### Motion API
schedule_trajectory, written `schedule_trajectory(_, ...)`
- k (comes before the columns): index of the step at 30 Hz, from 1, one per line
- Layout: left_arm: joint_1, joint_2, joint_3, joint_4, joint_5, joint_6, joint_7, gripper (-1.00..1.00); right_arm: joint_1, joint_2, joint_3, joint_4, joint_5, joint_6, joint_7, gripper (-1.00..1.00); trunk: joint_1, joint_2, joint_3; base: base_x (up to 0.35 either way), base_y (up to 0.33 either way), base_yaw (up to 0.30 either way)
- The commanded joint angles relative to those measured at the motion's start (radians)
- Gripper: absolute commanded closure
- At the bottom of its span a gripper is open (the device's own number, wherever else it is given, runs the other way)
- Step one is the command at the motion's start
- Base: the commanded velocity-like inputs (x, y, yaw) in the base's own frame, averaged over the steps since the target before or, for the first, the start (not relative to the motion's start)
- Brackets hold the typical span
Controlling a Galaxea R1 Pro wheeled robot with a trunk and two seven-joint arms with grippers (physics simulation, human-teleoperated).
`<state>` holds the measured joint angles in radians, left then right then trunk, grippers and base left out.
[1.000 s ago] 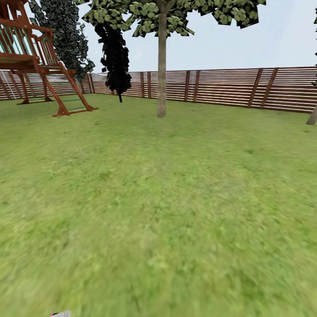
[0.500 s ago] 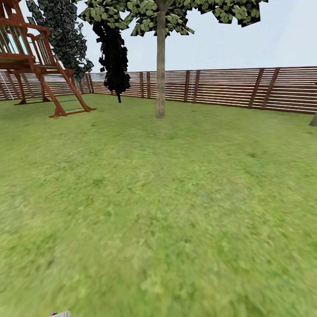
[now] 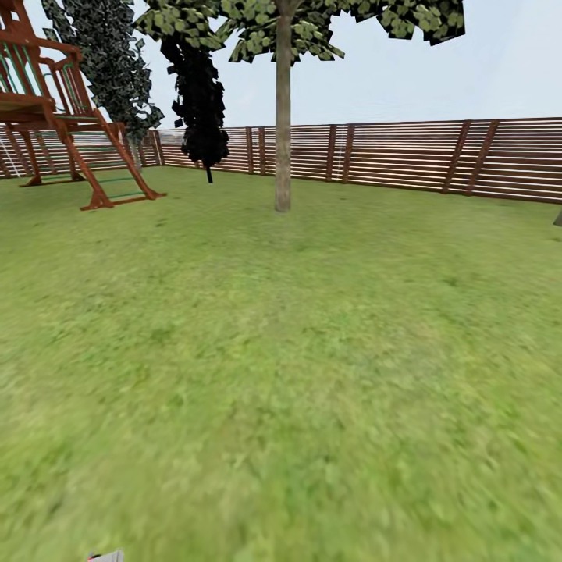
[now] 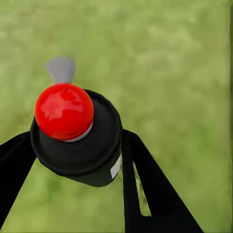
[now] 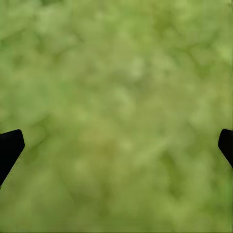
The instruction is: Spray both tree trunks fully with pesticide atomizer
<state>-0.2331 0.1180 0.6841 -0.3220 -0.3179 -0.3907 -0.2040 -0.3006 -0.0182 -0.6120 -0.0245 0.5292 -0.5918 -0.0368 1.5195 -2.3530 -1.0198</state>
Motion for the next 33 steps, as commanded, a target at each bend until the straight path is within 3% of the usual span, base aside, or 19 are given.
schedule_trajectory(1, 0.0, -0.001, -0.001, 0.0, 0.0, 0.0, 0.0, 1.0, 0.0, 0.0, 0.0, 0.0, 0.0, 0.0, 0.0, -1.0, 0.0, 0.0, 0.0, 0.341, -0.094, 0.0)
schedule_trajectory(11, 0.0, -0.006, -0.003, 0.001, -0.001, 0.001, 0.0, 1.0, 0.0, 0.0, -0.004, -0.015, -0.006, -0.004, -0.001, -1.0, 0.0, 0.0, 0.0, 0.341, -0.094, 0.0)
schedule_trajectory(15, 0.0, -0.007, -0.004, 0.001, -0.002, 0.001, 0.0, 1.0, 0.0, -0.001, -0.003, -0.273, -0.005, -0.006, -0.001, -1.0, 0.0, 0.0, 0.0, 0.341, -0.094, 0.0)
schedule_trajectory(17, 0.0, -0.009, -0.005, 0.001, -0.003, 0.001, 0.0, 1.0, 0.0, -0.002, 0.002, -0.324, 0.005, -0.011, 0.004, -1.0, 0.0, 0.0, 0.0, 0.341, -0.095, 0.0)
schedule_trajectory(22, 0.0, -0.011, -0.004, 0.001, -0.002, 0.001, 0.0, 1.0, 0.0, -0.007, 0.003, -0.23, 0.013, -0.013, 0.008, -1.0, 0.0, 0.0, 0.0, 0.341, -0.058, 0.0)
schedule_trajectory(33, 0.0, -0.011, -0.006, 0.001, -0.003, 0.001, 0.0, 1.0, 0.0, -0.011, 0.003, -0.221, 0.014, -0.013, 0.008, -1.0, 0.0, 0.0, 0.0, 0.34, -0.001, 0.0)
